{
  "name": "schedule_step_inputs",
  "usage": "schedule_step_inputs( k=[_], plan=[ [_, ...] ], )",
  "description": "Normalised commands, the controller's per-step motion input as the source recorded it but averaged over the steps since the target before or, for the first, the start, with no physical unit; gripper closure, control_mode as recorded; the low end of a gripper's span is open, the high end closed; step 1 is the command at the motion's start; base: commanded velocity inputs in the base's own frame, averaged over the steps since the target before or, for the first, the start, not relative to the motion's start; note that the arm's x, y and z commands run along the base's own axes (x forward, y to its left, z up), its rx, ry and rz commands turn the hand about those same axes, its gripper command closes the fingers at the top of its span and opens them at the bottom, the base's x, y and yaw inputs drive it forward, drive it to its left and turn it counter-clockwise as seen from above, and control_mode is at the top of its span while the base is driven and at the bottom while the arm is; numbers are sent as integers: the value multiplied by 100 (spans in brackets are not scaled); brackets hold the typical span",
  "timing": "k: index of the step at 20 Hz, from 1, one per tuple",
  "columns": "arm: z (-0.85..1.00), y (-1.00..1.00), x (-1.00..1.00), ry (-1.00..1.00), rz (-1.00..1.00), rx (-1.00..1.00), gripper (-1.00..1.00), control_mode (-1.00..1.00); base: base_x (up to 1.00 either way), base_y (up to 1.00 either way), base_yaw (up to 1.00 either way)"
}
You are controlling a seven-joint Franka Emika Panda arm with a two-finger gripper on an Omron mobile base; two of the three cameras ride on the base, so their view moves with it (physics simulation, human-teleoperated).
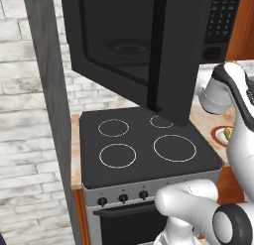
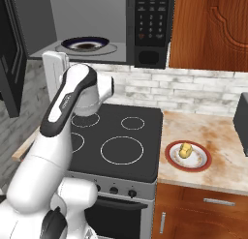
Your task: Pick the potato from the counter and place it in the microwave. Then turn on the microwave.
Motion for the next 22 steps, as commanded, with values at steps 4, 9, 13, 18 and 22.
schedule_step_inputs(
  k=[4, 9, 13, 18, 22],
  plan=[
    [0, 44, 0, 0, 21, 4, -100, -100, 0, 0, 0],
    [0, 41, 0, 0, 20, 3, -100, -100, 0, 0, 0],
    [0, 41, 0, 0, 20, 3, -100, -100, 0, 0, 0],
    [0, 42, -2, 0, 20, 3, -100, -100, 0, 0, 0],
    [0, 39, -7, 0, 20, 3, -100, -100, 0, 0, 0]
  ],
)
